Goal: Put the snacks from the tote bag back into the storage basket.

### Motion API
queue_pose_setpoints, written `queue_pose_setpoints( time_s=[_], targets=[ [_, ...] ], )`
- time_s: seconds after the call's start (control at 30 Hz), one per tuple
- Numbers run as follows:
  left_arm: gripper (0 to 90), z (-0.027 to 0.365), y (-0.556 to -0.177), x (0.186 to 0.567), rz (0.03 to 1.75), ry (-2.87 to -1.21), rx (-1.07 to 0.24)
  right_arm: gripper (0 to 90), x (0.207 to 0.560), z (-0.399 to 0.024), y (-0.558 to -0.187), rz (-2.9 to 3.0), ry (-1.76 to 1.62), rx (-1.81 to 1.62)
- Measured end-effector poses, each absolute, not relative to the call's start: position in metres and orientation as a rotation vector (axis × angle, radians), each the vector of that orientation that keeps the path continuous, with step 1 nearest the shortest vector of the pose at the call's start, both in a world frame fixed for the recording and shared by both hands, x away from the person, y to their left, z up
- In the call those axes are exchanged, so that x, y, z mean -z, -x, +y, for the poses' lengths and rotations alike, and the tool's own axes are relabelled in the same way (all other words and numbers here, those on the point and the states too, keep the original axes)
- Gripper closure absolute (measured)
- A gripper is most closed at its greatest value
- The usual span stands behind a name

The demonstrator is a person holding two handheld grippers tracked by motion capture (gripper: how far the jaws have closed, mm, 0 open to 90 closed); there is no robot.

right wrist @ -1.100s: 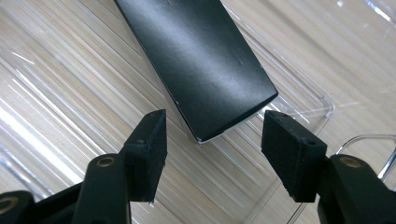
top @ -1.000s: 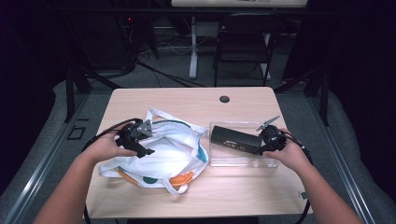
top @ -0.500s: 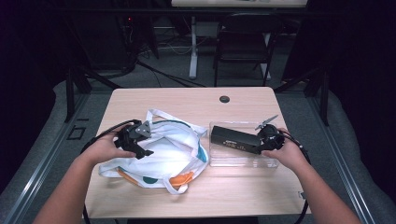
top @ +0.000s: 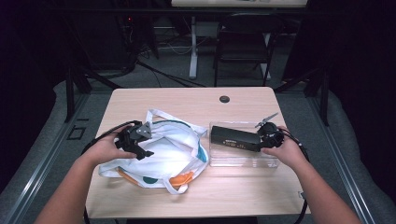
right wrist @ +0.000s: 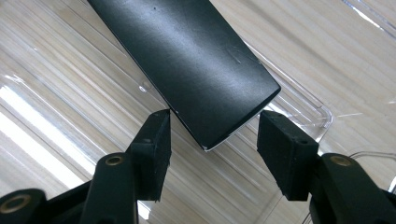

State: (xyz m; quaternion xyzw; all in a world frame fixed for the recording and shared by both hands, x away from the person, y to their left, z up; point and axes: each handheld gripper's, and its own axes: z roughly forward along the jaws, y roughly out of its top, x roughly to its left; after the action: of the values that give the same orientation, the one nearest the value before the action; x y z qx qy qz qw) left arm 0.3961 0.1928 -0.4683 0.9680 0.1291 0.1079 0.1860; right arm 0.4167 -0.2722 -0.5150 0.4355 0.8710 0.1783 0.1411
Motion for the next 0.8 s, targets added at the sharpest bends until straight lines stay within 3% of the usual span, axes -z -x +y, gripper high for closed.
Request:
queue_pose_setpoints(
  time_s=[0.8],
  targets=[
    [36.7, 0.200, -0.390, 0.473, 0.410, -2.718, -0.310, 43.8, 0.522, -0.270, -0.444, 2.467, -1.337, -0.541]
  ],
)
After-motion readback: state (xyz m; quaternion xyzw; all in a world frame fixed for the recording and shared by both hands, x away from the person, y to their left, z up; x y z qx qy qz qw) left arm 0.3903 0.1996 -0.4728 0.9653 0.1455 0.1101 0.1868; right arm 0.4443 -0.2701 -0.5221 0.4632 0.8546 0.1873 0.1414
